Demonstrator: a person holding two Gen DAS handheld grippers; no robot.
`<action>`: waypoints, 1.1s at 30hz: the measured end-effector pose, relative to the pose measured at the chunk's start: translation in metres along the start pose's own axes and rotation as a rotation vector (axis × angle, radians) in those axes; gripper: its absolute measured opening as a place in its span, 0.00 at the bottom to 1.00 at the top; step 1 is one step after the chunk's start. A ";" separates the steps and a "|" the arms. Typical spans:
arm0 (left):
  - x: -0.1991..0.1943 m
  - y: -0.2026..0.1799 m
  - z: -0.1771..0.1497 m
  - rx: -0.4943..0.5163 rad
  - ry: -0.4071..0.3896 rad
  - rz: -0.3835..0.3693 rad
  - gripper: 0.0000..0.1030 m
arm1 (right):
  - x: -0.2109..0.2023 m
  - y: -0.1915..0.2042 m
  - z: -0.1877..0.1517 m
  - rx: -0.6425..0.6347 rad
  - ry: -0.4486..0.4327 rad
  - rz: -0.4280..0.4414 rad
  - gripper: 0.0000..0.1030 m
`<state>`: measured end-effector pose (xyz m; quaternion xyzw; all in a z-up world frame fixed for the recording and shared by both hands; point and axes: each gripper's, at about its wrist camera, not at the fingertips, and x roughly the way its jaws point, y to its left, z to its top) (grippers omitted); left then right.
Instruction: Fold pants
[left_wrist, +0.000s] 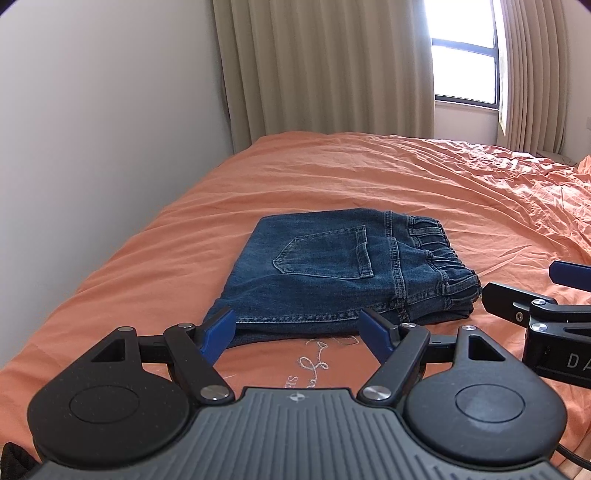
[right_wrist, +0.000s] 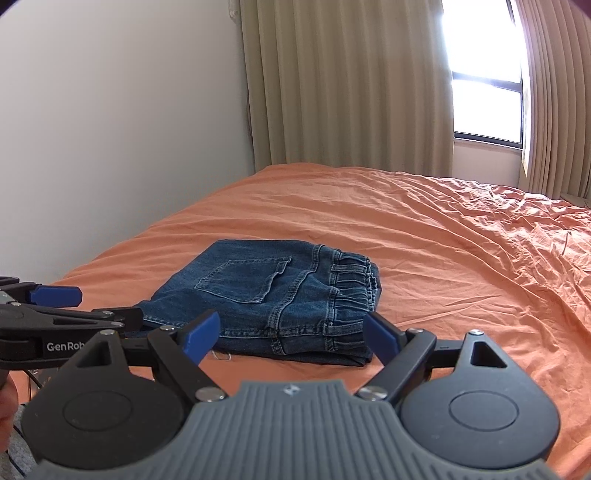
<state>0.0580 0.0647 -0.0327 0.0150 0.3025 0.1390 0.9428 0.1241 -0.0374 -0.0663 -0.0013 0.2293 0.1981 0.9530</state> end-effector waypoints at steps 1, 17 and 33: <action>0.000 0.000 0.000 0.000 0.000 0.000 0.86 | -0.001 0.000 0.000 -0.001 -0.001 0.000 0.79; -0.004 0.001 0.002 0.003 0.002 0.007 0.86 | -0.001 0.001 0.000 -0.004 0.003 -0.007 0.79; -0.004 0.002 0.002 0.002 0.005 0.003 0.86 | -0.001 0.003 0.000 -0.010 0.002 -0.011 0.79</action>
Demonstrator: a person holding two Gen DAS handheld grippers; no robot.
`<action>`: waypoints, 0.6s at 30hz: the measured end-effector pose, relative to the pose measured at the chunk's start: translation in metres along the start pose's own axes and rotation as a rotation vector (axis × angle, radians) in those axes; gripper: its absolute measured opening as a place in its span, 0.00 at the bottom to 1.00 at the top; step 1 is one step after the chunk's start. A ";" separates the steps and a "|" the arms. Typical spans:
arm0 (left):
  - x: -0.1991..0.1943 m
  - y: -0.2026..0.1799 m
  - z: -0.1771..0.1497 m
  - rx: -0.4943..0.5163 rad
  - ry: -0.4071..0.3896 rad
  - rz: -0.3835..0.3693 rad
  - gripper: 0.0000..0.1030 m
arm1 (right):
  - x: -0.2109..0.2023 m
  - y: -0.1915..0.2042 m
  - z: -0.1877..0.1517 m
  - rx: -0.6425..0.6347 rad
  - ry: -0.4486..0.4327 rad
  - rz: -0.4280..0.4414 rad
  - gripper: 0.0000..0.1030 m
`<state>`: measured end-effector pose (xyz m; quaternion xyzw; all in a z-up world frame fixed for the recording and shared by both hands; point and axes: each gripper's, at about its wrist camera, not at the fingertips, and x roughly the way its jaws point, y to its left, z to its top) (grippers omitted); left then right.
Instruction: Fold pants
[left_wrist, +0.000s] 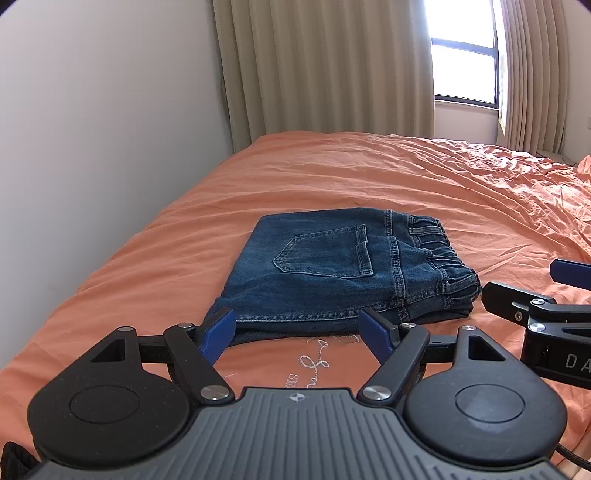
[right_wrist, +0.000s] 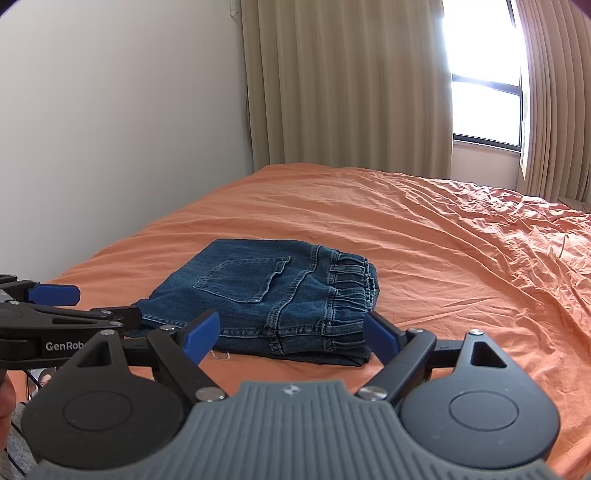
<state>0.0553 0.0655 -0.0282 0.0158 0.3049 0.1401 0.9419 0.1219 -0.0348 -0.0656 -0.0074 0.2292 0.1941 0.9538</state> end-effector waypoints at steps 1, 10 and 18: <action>0.000 0.000 0.000 0.000 0.000 0.000 0.86 | 0.000 0.000 0.000 0.000 0.000 0.000 0.79; -0.002 -0.003 -0.001 0.004 0.000 -0.005 0.86 | -0.001 0.000 0.000 -0.002 -0.003 -0.002 0.79; -0.003 -0.004 0.000 0.005 -0.004 -0.013 0.86 | -0.001 0.000 0.000 -0.004 -0.003 -0.004 0.79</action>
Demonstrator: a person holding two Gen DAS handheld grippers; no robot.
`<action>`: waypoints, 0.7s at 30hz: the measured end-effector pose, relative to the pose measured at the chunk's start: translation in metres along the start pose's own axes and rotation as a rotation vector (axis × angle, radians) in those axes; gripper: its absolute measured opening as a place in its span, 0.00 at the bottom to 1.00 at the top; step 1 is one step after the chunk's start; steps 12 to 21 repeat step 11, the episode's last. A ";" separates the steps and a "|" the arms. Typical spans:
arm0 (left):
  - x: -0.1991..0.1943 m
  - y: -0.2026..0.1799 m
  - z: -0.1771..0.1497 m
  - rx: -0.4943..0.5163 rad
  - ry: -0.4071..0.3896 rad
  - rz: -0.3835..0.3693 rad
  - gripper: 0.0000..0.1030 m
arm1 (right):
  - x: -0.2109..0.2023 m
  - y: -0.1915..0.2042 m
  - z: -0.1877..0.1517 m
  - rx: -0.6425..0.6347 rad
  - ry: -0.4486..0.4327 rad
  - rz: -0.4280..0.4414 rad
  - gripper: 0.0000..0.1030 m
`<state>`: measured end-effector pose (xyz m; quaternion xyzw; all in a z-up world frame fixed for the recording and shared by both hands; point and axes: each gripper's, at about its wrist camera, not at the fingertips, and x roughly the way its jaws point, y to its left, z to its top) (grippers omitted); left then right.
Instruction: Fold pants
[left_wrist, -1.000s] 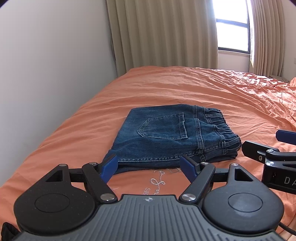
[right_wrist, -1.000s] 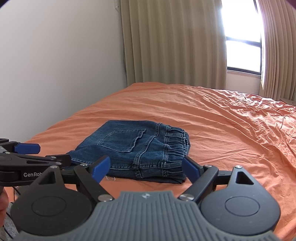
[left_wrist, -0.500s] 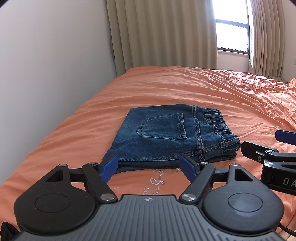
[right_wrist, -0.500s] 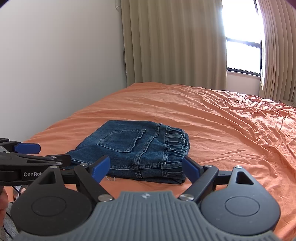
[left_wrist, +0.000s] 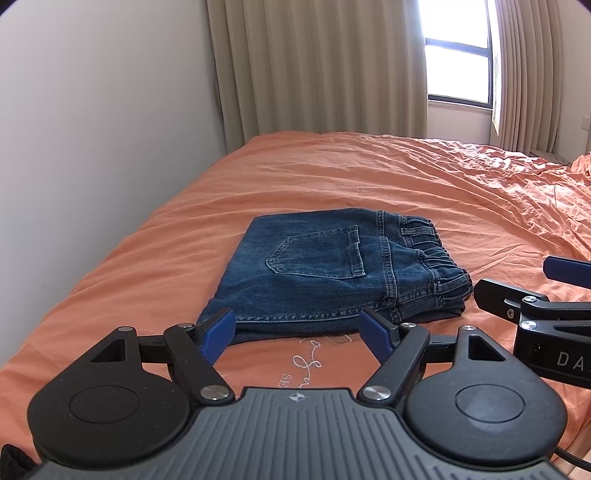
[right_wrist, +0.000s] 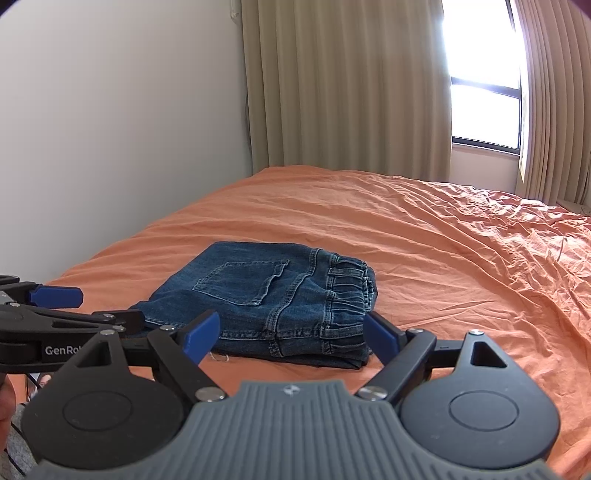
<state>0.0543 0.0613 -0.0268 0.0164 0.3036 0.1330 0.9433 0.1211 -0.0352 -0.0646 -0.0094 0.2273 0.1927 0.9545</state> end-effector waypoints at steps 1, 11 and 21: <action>0.000 0.000 0.000 0.001 -0.001 0.003 0.86 | 0.000 0.000 0.000 -0.001 0.000 -0.001 0.79; -0.003 0.003 0.001 -0.009 -0.009 -0.001 0.86 | 0.000 0.000 0.002 -0.006 0.000 -0.007 0.79; -0.003 0.003 0.001 -0.009 -0.009 -0.001 0.86 | 0.000 0.000 0.002 -0.006 0.000 -0.007 0.79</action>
